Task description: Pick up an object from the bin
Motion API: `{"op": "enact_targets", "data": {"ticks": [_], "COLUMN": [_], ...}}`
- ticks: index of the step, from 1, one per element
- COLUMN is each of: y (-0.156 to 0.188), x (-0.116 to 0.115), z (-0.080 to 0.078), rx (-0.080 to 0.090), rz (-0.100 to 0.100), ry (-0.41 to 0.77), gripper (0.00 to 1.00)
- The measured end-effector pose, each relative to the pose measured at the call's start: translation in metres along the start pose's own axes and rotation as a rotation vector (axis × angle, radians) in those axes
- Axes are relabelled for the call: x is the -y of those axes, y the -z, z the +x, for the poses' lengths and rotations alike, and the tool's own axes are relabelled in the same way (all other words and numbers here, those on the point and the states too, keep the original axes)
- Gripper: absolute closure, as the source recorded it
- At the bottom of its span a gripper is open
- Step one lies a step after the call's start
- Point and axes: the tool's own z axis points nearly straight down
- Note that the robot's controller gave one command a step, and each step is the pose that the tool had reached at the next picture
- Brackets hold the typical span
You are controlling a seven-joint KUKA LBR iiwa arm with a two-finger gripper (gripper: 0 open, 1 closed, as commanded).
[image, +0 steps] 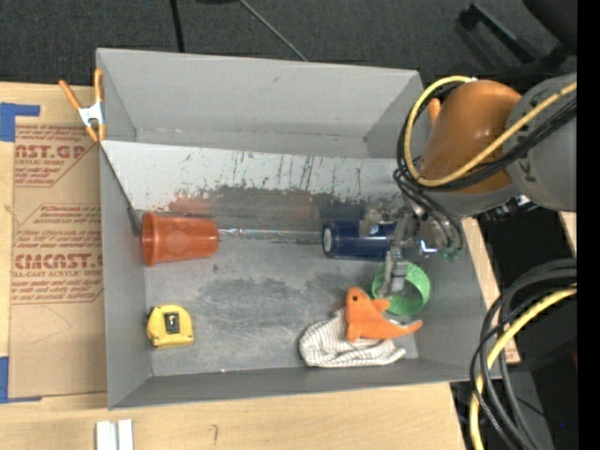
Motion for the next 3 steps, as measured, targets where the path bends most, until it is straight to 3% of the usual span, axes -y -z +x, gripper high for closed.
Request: {"op": "enact_targets", "data": {"ticks": [1,2,3], "y": [0.005,-0.042,-0.059], "x": [0.0,-0.01,-0.014], "z": [-0.002,-0.013,-0.018], "rx": [0.007,0.018,0.026], "rz": [0.001,0.003,0.002], "ry": [0.001,0.037,0.047], "gripper": [0.0,0.0,0.0]}}
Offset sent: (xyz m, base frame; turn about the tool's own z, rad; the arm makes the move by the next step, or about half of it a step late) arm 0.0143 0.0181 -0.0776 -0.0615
